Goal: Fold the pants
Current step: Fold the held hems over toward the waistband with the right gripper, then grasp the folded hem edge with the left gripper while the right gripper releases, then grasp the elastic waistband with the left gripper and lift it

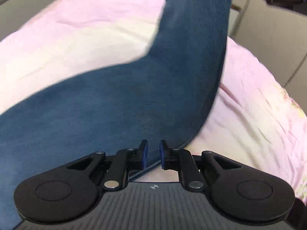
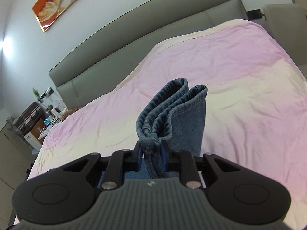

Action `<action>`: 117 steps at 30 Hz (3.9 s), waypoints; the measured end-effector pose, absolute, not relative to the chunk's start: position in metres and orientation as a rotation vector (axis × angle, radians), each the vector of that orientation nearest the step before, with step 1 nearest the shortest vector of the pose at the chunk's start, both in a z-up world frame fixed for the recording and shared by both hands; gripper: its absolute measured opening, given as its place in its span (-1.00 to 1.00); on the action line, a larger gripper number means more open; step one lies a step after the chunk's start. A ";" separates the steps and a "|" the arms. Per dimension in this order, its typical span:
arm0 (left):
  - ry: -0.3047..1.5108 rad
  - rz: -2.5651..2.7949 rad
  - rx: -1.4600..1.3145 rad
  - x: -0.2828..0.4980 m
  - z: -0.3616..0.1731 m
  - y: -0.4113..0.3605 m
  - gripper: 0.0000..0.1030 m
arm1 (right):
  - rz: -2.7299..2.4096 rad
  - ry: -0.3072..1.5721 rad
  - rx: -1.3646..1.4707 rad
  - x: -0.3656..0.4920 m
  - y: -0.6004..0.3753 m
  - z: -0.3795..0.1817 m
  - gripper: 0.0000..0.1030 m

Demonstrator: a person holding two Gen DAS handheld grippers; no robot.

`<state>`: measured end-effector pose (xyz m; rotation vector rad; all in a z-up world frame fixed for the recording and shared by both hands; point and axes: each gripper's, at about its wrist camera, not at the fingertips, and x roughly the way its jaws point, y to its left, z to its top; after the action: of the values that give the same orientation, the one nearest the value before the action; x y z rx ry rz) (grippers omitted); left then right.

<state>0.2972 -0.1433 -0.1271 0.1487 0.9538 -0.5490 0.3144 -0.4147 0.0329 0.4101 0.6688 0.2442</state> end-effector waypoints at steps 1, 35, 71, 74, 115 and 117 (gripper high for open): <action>0.947 -0.522 0.129 0.296 -0.121 -0.121 -0.66 | 0.265 0.675 0.402 0.316 -0.399 0.034 -0.70; 1.057 -0.336 -0.354 0.331 -0.142 0.033 -0.17 | 0.408 1.033 -0.162 0.334 -0.194 -0.093 0.04; 1.094 -0.168 -0.010 0.322 -0.165 -0.013 -0.82 | 0.362 1.135 -0.153 0.346 -0.292 -0.164 -0.53; 1.106 -0.189 0.000 0.325 -0.147 -0.012 -0.64 | 0.381 1.106 -0.140 0.351 -0.296 -0.143 -0.54; 0.973 0.055 -0.080 0.308 -0.086 0.129 0.04 | 0.628 0.856 -0.482 0.392 -0.182 -0.133 -0.25; 0.974 0.114 -0.141 0.296 -0.081 0.160 0.09 | 0.704 0.843 -0.547 0.383 -0.159 -0.132 -0.18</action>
<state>0.2957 0.1597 -0.0806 -0.1408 0.9738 0.1137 0.3831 -0.1590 -0.1315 -0.5472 0.8429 0.7043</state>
